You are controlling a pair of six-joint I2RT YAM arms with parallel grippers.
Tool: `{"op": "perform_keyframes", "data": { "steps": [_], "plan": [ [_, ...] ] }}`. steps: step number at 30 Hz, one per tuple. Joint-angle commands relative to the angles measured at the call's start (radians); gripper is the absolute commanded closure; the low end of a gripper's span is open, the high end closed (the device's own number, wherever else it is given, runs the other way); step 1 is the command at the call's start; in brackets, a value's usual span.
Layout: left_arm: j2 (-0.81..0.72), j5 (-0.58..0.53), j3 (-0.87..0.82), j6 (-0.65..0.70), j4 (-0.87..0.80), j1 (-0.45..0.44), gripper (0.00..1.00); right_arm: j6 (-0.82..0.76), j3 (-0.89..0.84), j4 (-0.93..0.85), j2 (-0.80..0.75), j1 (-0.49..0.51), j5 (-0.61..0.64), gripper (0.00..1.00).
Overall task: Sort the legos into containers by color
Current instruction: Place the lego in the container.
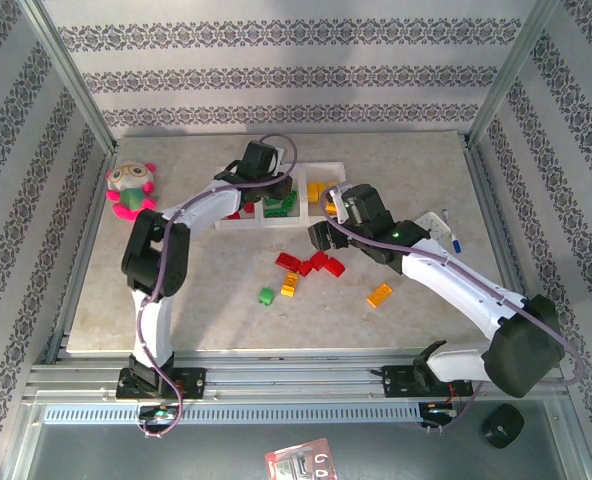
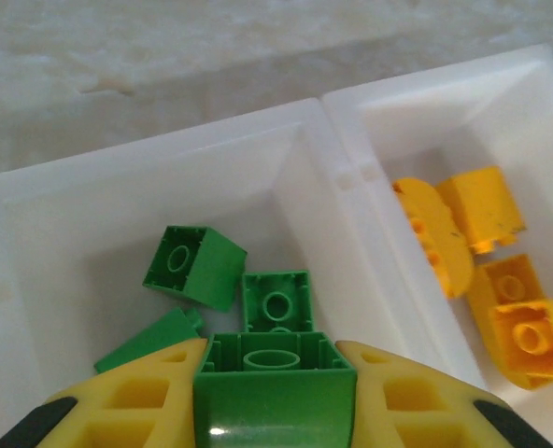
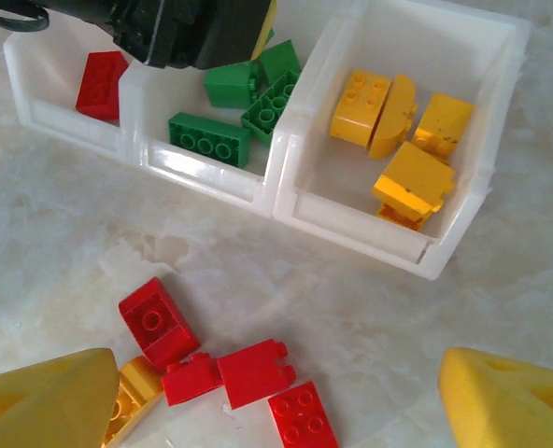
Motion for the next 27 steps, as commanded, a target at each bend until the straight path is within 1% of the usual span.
{"op": "perform_keyframes", "data": {
  "steps": [1, 2, 3, 5, 7, 8, 9, 14, 17, 19, 23, 27],
  "plan": [
    [0.02, -0.035, 0.063, -0.004, -0.116, -0.011, 0.71, 0.01, -0.011, -0.015, -0.03, -0.015, 0.021, 0.12],
    [0.016, -0.027, 0.059, 0.015, -0.106, -0.011, 0.62, 0.01, -0.013, -0.014, -0.033, -0.018, 0.021, 0.12],
    [0.006, -0.027, 0.053, 0.041, -0.098, -0.016, 0.5, 0.012, -0.016, -0.014, -0.036, -0.022, 0.018, 0.11],
    [-0.02, -0.028, 0.036, 0.084, -0.091, -0.023, 0.33, 0.017, -0.025, -0.014, -0.043, -0.03, 0.011, 0.11],
    [-0.069, -0.02, -0.004, 0.132, -0.074, -0.027, 0.13, 0.019, -0.039, -0.013, -0.048, -0.04, -0.002, 0.12],
    [-0.1, -0.008, -0.038, 0.161, -0.055, -0.03, 0.06, 0.019, -0.049, -0.014, -0.05, -0.046, -0.009, 0.12],
    [-0.132, 0.001, -0.072, 0.185, -0.038, -0.033, 0.01, 0.019, -0.056, -0.014, -0.051, -0.05, -0.015, 0.12],
    [-0.318, 0.06, -0.279, 0.323, 0.038, -0.05, 0.01, 0.01, -0.103, -0.014, -0.05, -0.079, -0.061, 0.11],
    [-0.427, 0.099, -0.393, 0.42, 0.049, -0.063, 0.01, -0.007, -0.124, -0.027, -0.02, -0.086, -0.103, 0.11],
    [-0.497, 0.123, -0.459, 0.469, 0.044, -0.074, 0.01, -0.013, -0.132, -0.038, 0.009, -0.086, -0.117, 0.12],
    [-0.637, 0.212, -0.589, 0.544, 0.031, -0.089, 0.01, -0.011, -0.148, -0.042, 0.074, -0.085, -0.148, 0.13],
    [-0.707, 0.214, -0.639, 0.586, -0.037, -0.116, 0.01, 0.006, -0.156, -0.033, 0.143, -0.085, -0.154, 0.13]
  ]
}}
